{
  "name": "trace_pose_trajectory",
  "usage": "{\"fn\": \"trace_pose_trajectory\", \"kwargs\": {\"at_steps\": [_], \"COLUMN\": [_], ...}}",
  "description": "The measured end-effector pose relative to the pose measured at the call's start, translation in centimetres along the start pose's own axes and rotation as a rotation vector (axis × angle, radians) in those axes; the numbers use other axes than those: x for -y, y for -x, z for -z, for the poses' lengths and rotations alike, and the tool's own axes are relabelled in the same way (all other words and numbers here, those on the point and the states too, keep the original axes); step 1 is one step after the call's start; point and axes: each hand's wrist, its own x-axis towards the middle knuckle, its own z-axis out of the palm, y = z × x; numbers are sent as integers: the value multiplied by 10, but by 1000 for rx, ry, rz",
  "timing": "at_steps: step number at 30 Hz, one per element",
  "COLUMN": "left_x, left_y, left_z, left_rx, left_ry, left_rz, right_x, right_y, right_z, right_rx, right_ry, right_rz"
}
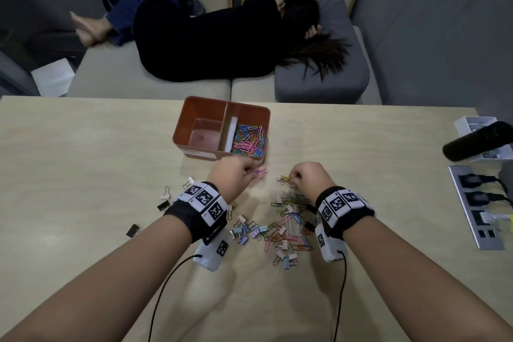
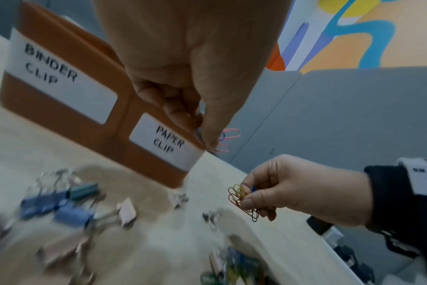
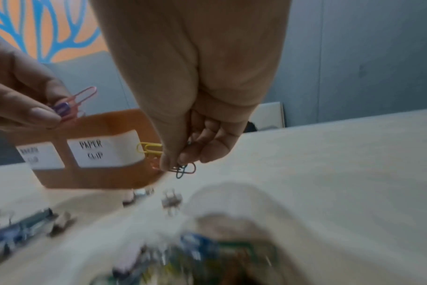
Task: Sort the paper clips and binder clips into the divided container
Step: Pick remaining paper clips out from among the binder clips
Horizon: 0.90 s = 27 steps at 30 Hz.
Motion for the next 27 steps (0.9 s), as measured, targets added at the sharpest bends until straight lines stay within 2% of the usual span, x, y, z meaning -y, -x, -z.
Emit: {"fn": "trace_pose_trajectory", "kwargs": {"at_steps": [3,7,11,15,18,22,27], "left_x": [0,2,4,6,6,3,-2], "left_y": [-11,-30,-44,-40,-28,-9,13], "left_z": [26,53,63,66,68,53,10], "left_rx": [-95,-162,-130,-86,-78,46,215], "left_ry": [45,66,49,7,63,109,47], "left_rz": [-32,20,97,75,-4,-86,-52], "right_x": [19,54,90,104,92,50,-13], "right_y": [-4,-14,-32,-40,-31,-11,19], "right_z": [21,47,50,42,44,42,19], "right_rx": [-64,-156,-261,-251,-281,-327,-210], "right_ry": [-39,-90,-123,-160,-190,-175,-118], "right_rz": [67,150,219,222,232,179,20]}}
